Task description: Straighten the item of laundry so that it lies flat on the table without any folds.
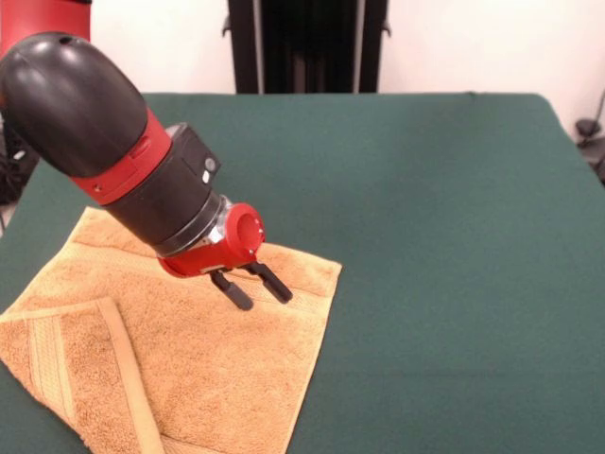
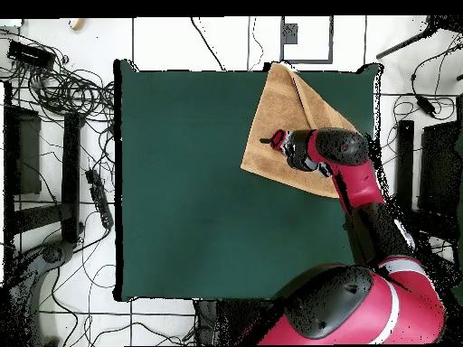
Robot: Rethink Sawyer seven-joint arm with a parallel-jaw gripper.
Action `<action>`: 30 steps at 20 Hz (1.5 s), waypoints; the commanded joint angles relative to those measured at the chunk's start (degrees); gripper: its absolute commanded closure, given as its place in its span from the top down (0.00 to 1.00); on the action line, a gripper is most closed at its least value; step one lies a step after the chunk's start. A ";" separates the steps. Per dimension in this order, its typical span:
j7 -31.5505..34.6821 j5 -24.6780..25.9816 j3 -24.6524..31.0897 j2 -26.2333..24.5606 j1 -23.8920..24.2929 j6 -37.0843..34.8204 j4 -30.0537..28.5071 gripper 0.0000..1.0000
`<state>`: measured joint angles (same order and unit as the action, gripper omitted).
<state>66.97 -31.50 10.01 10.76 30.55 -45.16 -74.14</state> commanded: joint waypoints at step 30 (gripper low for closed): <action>15.54 11.62 -7.18 -8.75 -9.80 -26.17 0.08 1.00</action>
<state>67.12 -22.59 1.97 10.15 23.25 -63.93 -74.12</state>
